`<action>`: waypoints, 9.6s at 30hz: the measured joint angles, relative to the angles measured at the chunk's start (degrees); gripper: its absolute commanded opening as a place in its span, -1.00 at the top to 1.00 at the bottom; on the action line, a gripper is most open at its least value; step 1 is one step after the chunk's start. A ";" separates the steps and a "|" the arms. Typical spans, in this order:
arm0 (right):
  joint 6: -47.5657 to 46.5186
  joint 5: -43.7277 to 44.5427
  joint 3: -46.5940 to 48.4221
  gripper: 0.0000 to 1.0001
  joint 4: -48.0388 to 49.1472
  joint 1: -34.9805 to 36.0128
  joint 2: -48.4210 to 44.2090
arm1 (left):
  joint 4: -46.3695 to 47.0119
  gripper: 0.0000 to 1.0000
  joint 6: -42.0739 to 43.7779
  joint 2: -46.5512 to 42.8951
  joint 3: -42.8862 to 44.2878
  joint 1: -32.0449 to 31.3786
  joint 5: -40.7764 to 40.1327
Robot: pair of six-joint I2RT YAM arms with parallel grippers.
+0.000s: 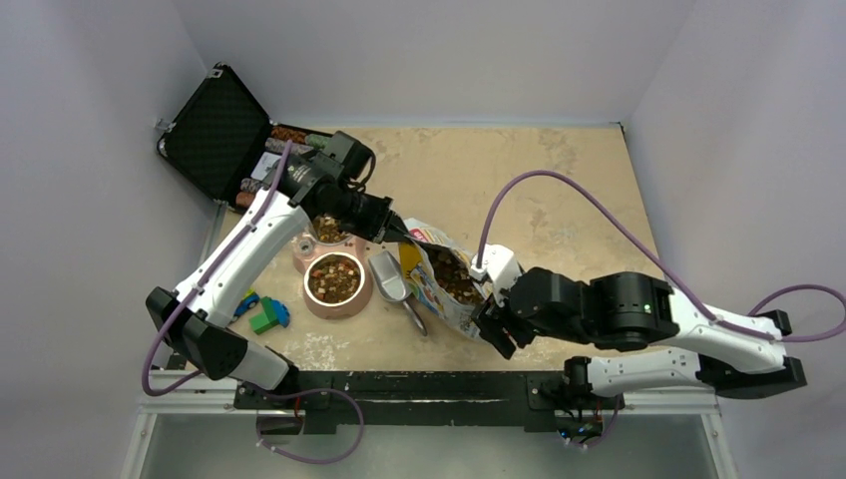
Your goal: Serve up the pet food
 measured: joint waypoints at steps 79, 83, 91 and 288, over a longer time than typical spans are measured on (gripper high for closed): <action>8.98 9.05 -3.91 1.00 0.44 -1.44 -1.38 | 1.88 1.00 8.68 0.00 -1.51 -0.44 -1.60; 10.19 9.35 -3.96 1.00 -0.37 -1.42 -1.95 | 2.21 1.00 9.49 -0.87 -2.47 1.97 -1.11; 13.42 11.67 -5.88 1.00 2.89 -1.46 -2.49 | -8.74 1.00 15.67 6.73 7.61 6.29 2.45; -21.53 20.96 -6.64 1.00 16.52 0.33 5.84 | 22.84 0.74 -10.21 -15.41 -22.27 -7.23 1.46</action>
